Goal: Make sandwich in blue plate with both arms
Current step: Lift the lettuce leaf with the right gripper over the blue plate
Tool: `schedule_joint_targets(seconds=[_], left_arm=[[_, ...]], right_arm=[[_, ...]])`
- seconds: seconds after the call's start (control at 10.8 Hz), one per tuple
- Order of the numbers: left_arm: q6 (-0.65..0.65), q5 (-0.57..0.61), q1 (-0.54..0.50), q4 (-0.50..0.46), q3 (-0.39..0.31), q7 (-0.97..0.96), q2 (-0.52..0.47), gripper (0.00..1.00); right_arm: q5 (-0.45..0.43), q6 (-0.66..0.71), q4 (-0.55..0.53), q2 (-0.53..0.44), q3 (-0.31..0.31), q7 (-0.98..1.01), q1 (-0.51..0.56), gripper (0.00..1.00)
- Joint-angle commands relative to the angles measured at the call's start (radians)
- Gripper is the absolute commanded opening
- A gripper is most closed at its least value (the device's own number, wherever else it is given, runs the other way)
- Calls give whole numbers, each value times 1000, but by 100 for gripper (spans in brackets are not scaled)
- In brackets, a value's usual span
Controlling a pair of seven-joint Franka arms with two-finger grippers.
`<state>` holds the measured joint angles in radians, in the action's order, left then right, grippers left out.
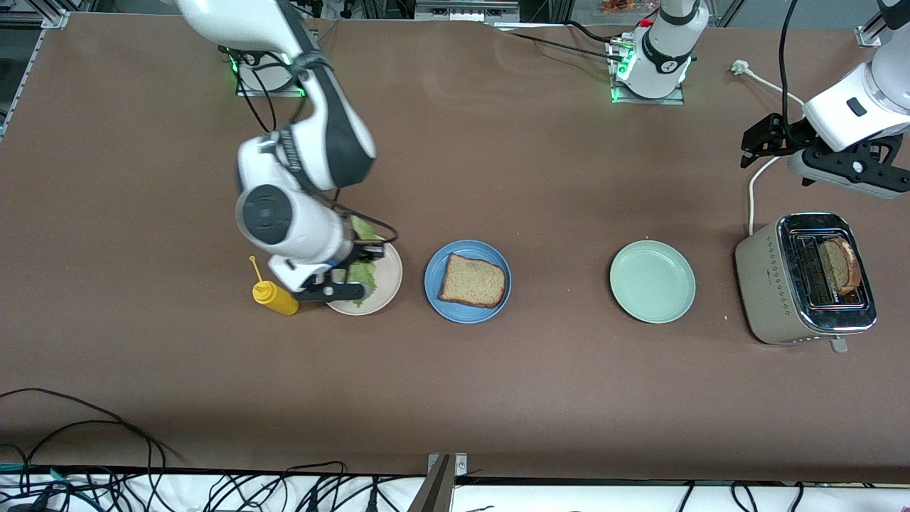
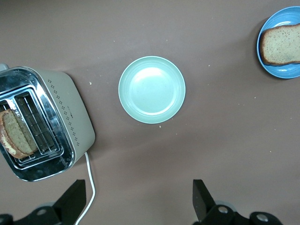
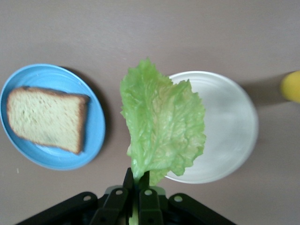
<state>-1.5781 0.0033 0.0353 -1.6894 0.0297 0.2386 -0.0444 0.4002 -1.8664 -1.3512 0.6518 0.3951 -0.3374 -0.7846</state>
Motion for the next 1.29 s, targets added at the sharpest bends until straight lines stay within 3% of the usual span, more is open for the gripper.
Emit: schedule_joint_targets(seconds=[0.0,0.28,0.46,0.74,1.2], left_arm=[[27,-3,-2,23,-1,-1,8,100],[27,-3,-2,23,-1,-1,8,100],[27,-3,-2,23,-1,-1,8,100],[27,-3,-2,25,-1,1,8,100],[27,-3,0,25,-1,-1,9,100]], right_arm=[[31,-39,173,150,57,-231,-117,0],[37,-81,325,253,34,-449,-137,0],[35,-237,333,291,-39,-573,-136,0],[32,-460,331,380,-81,-672,-139,0],[26,-502,326,411,-81,-655,-133,0]])
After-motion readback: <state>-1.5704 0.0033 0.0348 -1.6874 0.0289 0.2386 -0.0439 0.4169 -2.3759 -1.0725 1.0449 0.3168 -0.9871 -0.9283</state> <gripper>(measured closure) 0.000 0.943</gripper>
